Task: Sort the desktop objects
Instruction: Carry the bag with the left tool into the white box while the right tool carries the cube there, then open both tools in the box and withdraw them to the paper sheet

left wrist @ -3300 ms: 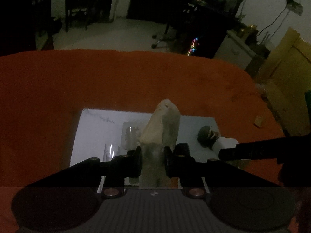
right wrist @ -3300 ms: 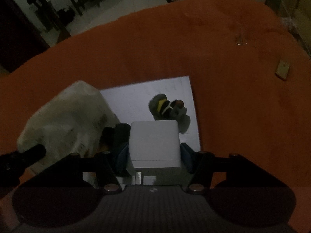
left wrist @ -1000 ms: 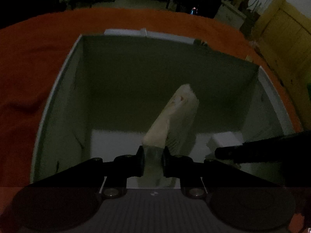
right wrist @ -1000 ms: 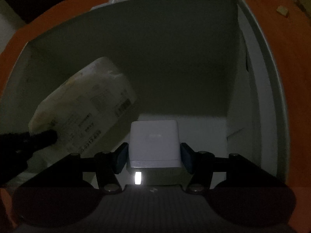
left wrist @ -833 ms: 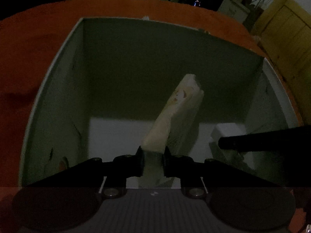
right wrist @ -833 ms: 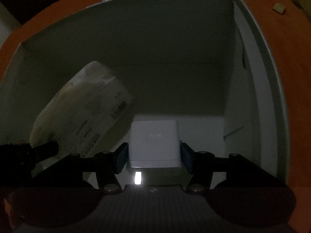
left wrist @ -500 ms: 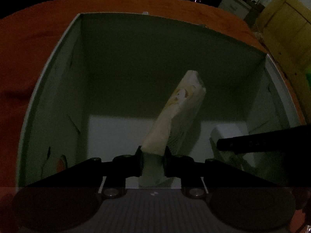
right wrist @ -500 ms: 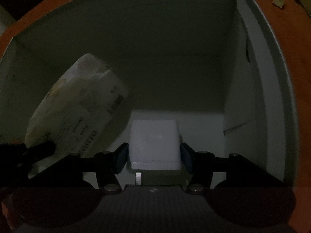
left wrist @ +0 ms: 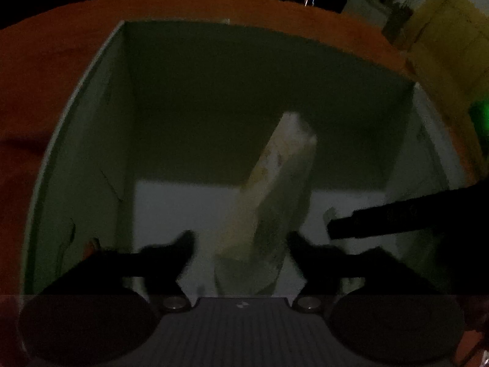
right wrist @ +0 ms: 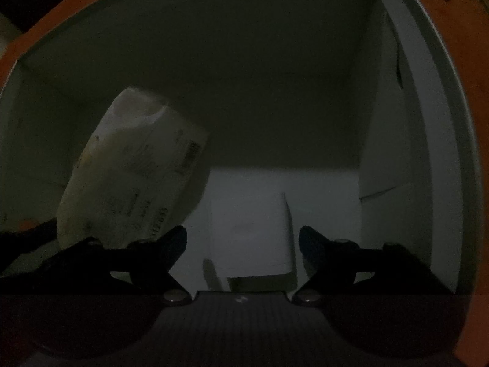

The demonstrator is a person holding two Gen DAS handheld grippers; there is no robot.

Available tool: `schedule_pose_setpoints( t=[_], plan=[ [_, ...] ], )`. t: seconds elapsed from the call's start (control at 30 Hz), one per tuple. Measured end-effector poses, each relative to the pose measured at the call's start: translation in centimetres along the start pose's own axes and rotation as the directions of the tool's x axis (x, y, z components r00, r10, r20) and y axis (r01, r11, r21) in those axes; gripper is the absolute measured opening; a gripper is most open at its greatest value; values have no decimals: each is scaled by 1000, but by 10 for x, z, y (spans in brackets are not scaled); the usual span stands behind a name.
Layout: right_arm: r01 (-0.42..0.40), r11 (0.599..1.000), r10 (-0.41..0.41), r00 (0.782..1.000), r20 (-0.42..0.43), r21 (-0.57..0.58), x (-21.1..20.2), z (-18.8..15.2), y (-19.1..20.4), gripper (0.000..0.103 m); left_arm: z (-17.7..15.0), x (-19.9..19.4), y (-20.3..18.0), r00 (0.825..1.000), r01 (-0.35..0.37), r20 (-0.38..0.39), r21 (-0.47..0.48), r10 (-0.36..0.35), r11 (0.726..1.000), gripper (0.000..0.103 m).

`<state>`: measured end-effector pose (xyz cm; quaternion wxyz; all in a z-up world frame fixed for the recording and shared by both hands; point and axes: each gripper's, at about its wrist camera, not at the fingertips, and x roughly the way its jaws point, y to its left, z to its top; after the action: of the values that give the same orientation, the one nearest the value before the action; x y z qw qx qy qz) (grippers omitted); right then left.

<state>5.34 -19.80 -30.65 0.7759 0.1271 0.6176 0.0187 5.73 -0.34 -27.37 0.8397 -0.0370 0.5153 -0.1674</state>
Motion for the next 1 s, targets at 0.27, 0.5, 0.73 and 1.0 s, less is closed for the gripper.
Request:
schedule_pose_setpoints(
  t=[0.27, 0.5, 0.73, 1.0],
  plan=[
    [-112, 992, 107, 990, 97, 50, -30, -4, -3, 93, 2, -12, 4, 996, 89, 16, -30, -89, 996, 101],
    [-108, 994, 108, 990, 86, 3, -61, 0, 10, 94, 14, -33, 5, 994, 113, 4, -50, -113, 992, 102],
    [-90, 996, 86, 983, 162, 18, -106, 4, 12, 96, 32, -73, 4, 994, 97, 54, -42, -94, 994, 102],
    [-131, 991, 128, 961, 247, -1, -195, -1, 8, 98, 68, -129, 9, 993, 71, 103, -57, -65, 996, 103]
  ],
)
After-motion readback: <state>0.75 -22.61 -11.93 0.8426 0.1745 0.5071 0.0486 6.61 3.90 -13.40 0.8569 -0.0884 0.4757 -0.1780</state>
